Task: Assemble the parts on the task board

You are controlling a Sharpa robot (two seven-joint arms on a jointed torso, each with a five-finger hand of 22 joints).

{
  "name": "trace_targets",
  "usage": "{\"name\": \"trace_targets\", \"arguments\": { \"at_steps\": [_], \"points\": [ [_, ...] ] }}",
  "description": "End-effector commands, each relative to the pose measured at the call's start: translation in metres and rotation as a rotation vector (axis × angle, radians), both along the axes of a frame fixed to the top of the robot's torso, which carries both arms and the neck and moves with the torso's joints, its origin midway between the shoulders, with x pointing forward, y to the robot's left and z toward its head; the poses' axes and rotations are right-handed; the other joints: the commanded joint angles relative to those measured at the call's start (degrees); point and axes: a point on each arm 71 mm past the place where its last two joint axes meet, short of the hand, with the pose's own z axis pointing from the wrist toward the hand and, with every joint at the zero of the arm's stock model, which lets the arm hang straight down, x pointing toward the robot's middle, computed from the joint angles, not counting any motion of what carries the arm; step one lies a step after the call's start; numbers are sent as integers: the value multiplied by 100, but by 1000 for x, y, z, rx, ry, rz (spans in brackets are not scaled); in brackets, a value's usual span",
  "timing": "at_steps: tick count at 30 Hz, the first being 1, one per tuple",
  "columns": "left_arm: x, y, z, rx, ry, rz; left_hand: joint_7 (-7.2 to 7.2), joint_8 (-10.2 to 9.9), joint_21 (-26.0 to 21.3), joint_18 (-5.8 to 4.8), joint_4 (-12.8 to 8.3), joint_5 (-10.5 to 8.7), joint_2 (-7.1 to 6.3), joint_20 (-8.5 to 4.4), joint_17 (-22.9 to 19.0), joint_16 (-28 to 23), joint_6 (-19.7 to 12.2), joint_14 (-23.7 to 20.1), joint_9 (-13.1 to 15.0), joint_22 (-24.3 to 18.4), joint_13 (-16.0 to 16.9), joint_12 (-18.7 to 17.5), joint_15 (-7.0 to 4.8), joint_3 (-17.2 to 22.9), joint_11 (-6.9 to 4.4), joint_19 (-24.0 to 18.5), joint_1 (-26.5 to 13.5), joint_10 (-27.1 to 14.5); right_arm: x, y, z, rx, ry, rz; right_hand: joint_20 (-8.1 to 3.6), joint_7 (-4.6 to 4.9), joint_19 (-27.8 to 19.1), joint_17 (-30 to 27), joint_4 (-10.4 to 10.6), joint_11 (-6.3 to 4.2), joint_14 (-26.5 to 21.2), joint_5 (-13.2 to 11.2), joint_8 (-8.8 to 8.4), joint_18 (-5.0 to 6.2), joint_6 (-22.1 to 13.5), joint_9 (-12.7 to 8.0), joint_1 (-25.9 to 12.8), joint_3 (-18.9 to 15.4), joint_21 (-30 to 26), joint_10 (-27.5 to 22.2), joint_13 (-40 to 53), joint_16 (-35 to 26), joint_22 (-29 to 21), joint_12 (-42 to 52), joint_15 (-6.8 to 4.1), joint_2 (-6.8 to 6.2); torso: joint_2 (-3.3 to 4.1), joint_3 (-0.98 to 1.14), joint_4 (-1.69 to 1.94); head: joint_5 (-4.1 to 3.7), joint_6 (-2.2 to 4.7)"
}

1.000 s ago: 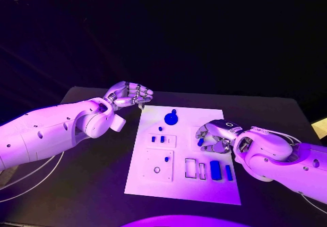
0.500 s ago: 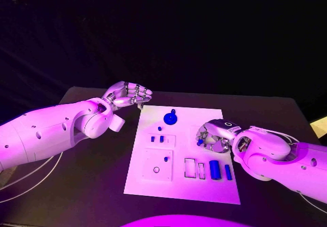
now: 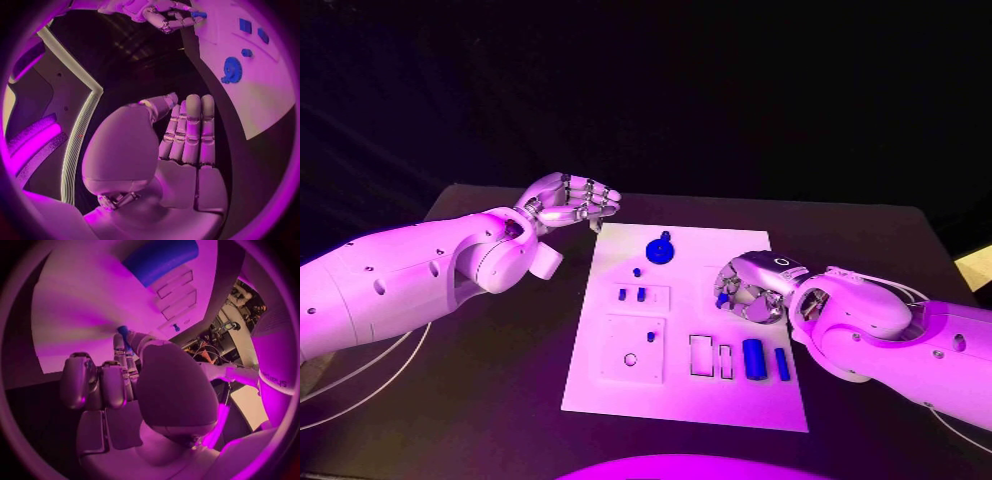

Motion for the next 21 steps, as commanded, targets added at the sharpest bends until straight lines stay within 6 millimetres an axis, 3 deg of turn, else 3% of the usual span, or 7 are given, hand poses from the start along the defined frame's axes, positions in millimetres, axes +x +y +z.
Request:
{"name": "trace_targets", "arguments": {
  "at_steps": [1,10,21],
  "points": [
    [-1,-2,0,-11,6,-17,15,-39,-6,88,2,32,47,24,-7,-33,-10,8,2,-5,-8,26,8,-21,7,32,-19,-33,-1,1,1,20,-19,-12,-24,-28,36,1,-47,-2,177,36,79,-72,86,91,-40,82,41,96,-11,18,1051,-59,-63,88,-2,-3,1,-11,-2],
    [0,-2,0,-9,6,-15,15,-39,-6,88,2,32,47,24,-7,-33,-10,8,2,-5,-8,26,8,-21,7,32,-19,-33,-3,-2,7,62,-12,-34,-36,-30,42,-2,-119,-10,178,62,114,-76,94,129,-83,130,64,125,-10,18,1056,-106,-69,84,-6,-2,2,-14,9],
    [1,-3,0,-10,7,-14,15,-44,-11,88,7,32,52,26,-10,-34,-12,7,2,-9,-10,28,9,-22,7,31,-28,-41,-13,7,31,123,-22,-7,-41,-31,42,-3,-181,-10,179,88,142,-77,96,160,-115,170,67,140,-11,18,1056,-147,-70,82,-19,-8,1,-6,32]
  ]
}}
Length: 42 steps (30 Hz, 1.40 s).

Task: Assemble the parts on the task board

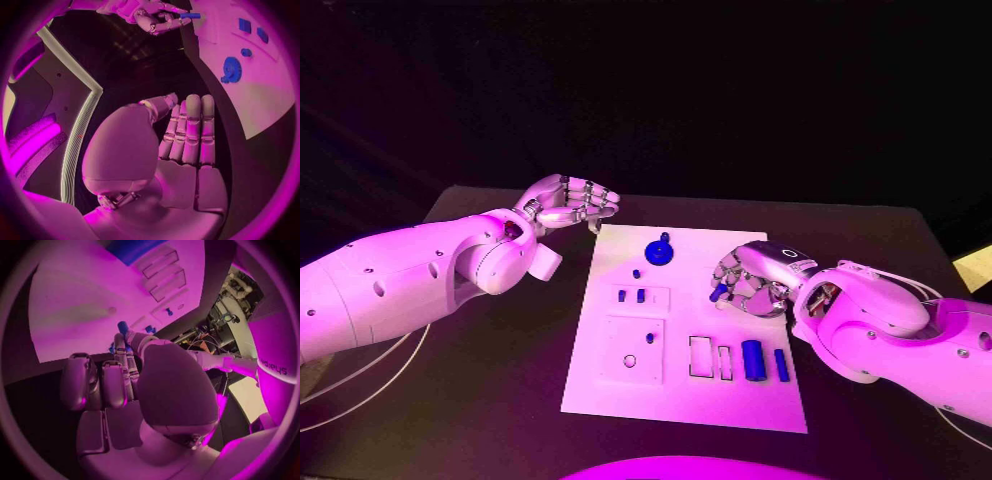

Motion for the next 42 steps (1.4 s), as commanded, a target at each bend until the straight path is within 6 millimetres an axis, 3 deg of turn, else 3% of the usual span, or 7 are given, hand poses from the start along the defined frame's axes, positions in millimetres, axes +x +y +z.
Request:
{"name": "trace_targets", "arguments": {
  "at_steps": [1,11,24,36,42],
  "points": [
    [0,-3,0,-12,3,-15,15,-16,-11,89,7,32,29,26,-5,-34,-12,7,2,-10,-5,27,9,-23,7,31,-6,-41,-4,5,4,32,2,8,-21,-1,23,0,-22,-9,179,21,112,-78,29,166,-32,10,27,50,-5,20,1057,-18,-29,51,-9,-7,-2,16,12],
    [1,-6,-1,-16,7,-20,16,-20,-14,89,6,32,30,26,-7,-36,-17,7,2,-12,-7,27,9,-23,8,31,-8,-48,-26,42,9,72,-10,125,-22,3,22,-2,-51,-6,180,38,126,-78,24,184,-67,26,27,60,-5,20,1057,-43,-27,44,3,0,-2,95,19],
    [1,-10,-2,-22,12,-29,16,-20,-14,89,6,32,30,26,-7,-36,-17,7,2,-12,-7,27,9,-23,8,31,-8,-48,-50,98,-20,119,58,256,-22,11,6,-22,-88,-3,175,60,134,-70,8,201,-99,47,-22,68,-5,9,1045,-71,-25,33,16,-4,4,267,-44],
    [1,-11,-2,-21,13,-28,16,-20,-14,89,6,32,30,26,-7,-36,-17,7,2,-12,-7,27,9,-23,8,31,-8,-48,-55,111,-40,107,104,270,-21,18,-5,-28,-127,2,174,75,142,-64,-2,216,-122,68,-51,77,-4,6,1037,-93,-23,29,12,-3,-7,385,-117],
    [1,-11,-2,-22,14,-30,16,-20,-14,89,6,32,30,26,-7,-36,-17,7,2,-12,-7,27,9,-23,8,31,-8,-48,-55,115,-46,96,117,269,-21,19,-8,-27,-130,3,174,74,143,-63,-4,218,-132,71,-62,80,-4,6,1035,-97,-21,30,15,1,-4,401,-132]
  ]
}}
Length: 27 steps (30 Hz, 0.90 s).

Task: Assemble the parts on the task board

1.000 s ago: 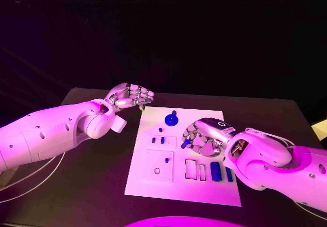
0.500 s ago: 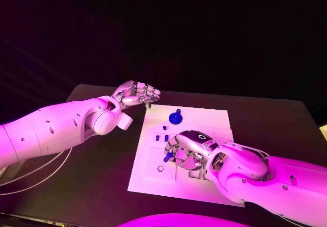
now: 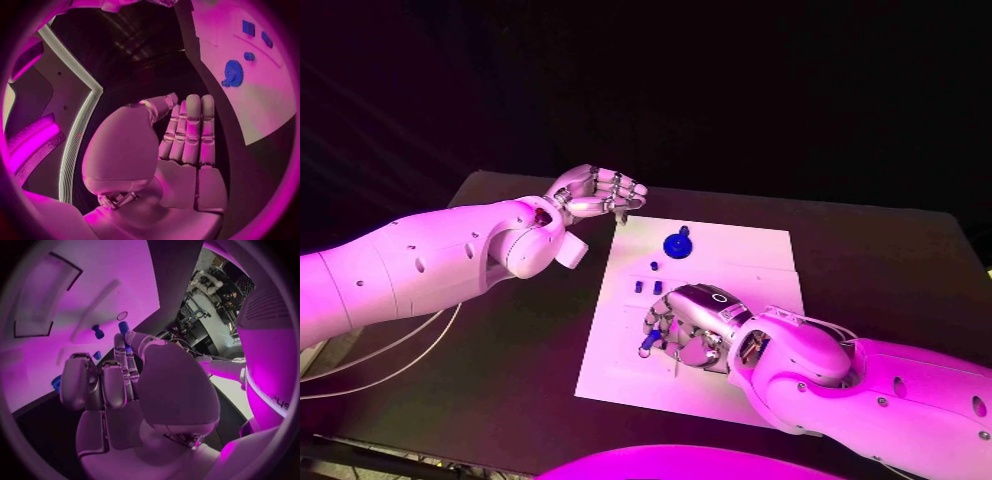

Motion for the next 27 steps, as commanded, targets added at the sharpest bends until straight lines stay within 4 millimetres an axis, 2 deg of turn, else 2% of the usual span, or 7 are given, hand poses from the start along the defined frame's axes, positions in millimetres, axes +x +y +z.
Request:
{"name": "trace_targets", "arguments": {
  "at_steps": [1,27],
  "points": [
    [-1,-3,1,-13,4,-17,16,-21,-14,89,5,32,30,26,-8,-36,-17,6,2,-6,-8,27,9,-23,8,31,-9,-48,-2,3,-4,-18,-1,19,-21,5,-7,-8,-35,-2,174,29,140,-77,45,218,-63,8,-39,35,-1,7,1033,-22,-22,25,0,4,1,15,-16],
    [-1,-1,0,-11,8,-15,17,-27,-21,89,7,32,36,28,-12,-37,-20,5,3,-11,-10,30,11,-23,10,30,-17,-59,-2,5,-18,-120,31,40,-19,9,-27,-32,-75,1,169,29,146,-67,30,232,-97,21,-94,38,0,-7,1019,-49,-19,6,-2,-6,2,32,-85]
  ]
}}
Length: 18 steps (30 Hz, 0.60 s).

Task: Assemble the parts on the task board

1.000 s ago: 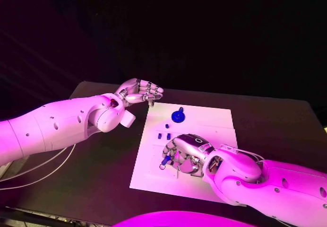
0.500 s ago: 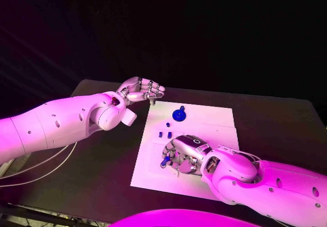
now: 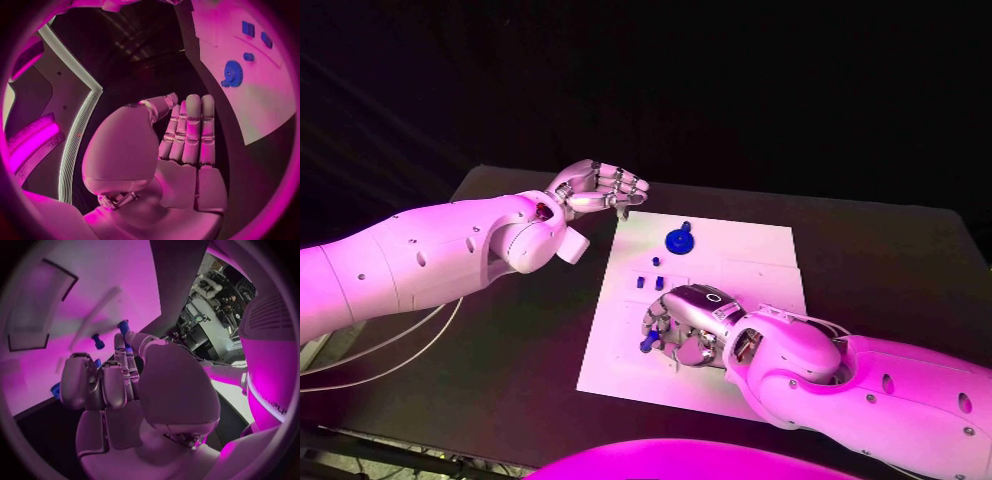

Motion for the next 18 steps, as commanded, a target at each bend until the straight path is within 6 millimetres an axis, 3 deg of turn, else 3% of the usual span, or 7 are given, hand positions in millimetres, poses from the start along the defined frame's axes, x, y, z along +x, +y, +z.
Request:
{"name": "trace_targets", "arguments": {
  "at_steps": [1,18],
  "points": [
    [-1,-2,1,-12,3,-14,17,-27,-21,89,7,32,36,28,-5,-37,-20,5,3,-5,-5,30,11,-24,-11,30,-17,-38,-2,-1,-8,-77,24,19,-19,14,-27,-5,-28,0,169,35,84,-69,25,232,-43,4,-18,38,-1,-7,1021,-25,-19,-1,1,-1,-1,5,-12],
    [-1,-1,1,-10,4,-13,17,-27,-21,89,7,32,36,28,-5,-37,-20,5,3,-5,-5,30,11,-24,-11,30,-17,-38,-3,2,-8,-68,8,17,-5,45,-54,-33,-63,30,158,0,51,-60,-58,238,-172,20,-79,-7,-6,-26,1005,-107,4,-66,0,3,-2,9,-15]
  ]
}}
